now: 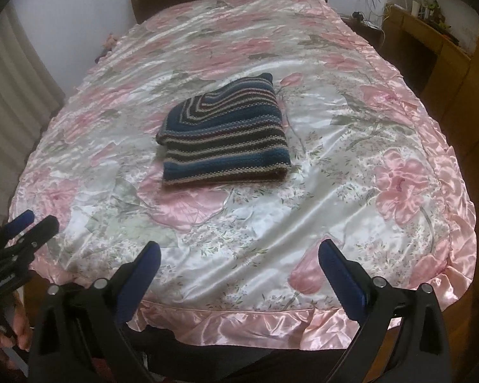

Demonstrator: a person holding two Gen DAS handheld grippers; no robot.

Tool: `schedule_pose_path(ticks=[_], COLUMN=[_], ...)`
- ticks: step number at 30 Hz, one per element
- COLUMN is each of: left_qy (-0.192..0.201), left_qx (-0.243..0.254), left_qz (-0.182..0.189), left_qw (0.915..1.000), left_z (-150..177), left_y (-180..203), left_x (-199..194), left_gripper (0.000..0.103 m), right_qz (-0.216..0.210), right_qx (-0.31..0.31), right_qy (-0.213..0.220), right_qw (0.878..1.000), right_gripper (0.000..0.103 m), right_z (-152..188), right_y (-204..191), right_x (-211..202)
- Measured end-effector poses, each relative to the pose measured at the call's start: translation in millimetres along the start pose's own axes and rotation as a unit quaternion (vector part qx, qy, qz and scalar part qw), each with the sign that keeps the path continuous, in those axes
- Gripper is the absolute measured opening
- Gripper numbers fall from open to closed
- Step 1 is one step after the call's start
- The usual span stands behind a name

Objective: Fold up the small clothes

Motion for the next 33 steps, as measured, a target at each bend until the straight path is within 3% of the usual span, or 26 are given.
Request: schedule_pose_path(ticks=[33], left_qy=[-0.008], left_qx=[-0.003], left_qz=[-0.027], left_qw=[0.9996], left_z=[-3], left_y=[-15], left_x=[11], left_gripper=[0.096], right_qz=[0.025], right_qx=[-0.035], right_qy=[0.002], right_qw=[0.999], right_gripper=[0.099], right_z=[-6], right_y=[-11], right_x=[6])
Point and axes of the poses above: each gripper's, at about its wrist camera, not at the fingertips, and x roughly the way its jaws point, y to its right, z to its underside, the point moved 7 cm from there along x, roughly the way its jaws point, and after that the axes turned 5 degrees about z, right-handed, at the moved point
